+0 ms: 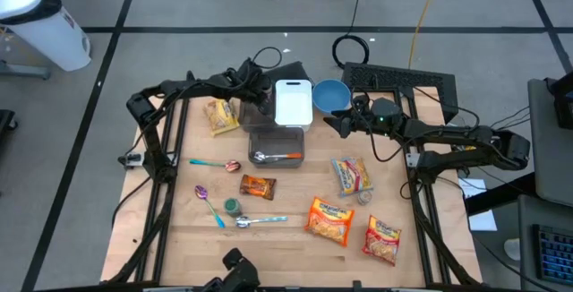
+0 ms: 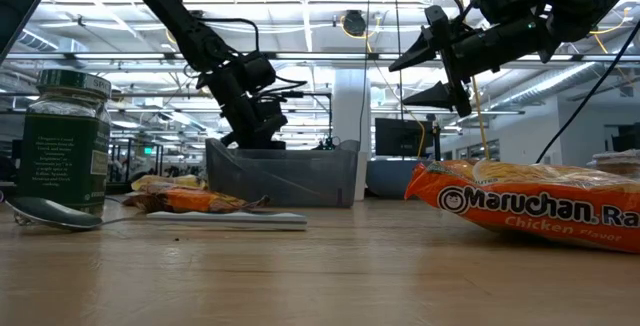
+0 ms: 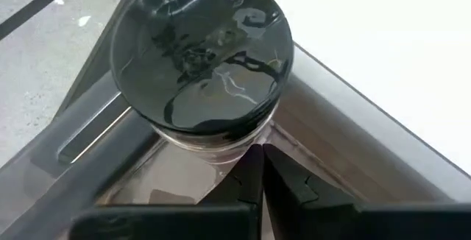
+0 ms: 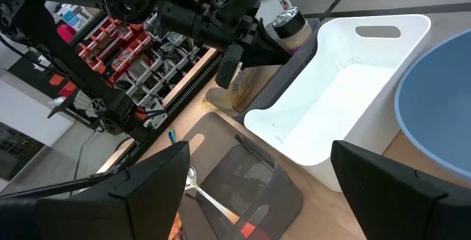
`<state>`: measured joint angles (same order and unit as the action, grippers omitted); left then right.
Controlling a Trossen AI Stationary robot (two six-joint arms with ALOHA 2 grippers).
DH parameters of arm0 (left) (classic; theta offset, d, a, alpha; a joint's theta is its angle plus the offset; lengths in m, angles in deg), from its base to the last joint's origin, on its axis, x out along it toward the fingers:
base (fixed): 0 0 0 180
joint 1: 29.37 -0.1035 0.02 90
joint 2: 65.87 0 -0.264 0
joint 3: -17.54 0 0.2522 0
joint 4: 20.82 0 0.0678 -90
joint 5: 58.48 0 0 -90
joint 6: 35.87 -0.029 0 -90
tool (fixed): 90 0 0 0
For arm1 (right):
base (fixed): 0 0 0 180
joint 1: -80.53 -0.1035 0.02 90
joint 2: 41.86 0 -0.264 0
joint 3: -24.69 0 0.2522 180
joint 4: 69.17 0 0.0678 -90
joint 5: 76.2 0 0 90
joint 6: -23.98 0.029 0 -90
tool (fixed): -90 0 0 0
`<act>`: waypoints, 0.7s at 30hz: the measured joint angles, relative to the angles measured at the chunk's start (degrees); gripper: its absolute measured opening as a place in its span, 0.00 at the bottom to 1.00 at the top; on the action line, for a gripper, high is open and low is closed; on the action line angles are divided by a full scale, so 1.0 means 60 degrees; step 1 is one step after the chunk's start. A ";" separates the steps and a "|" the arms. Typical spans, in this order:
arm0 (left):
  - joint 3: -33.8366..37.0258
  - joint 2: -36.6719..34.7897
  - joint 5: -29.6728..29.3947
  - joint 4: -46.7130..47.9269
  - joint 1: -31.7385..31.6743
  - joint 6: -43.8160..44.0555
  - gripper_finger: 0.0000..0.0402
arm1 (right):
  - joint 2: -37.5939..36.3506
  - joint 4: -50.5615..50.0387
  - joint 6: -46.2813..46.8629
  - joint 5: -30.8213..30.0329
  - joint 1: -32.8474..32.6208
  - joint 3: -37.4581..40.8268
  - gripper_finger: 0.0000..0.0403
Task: Pick & Place Food Item
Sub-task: Put the violet seasoning bottle into the top black bin, then put the yellow noodle pack into the white bin
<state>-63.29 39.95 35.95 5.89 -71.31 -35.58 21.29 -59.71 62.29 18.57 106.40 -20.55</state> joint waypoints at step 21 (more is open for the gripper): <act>0.0000 -0.4468 0.0013 0.3252 0.0073 0.0288 0.08 | 0.0000 0.0011 -0.0244 -0.0029 0.0004 0.0000 0.80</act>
<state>-63.29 13.14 36.03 25.40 -70.87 -33.85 21.29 -59.64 60.82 18.40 106.42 -20.55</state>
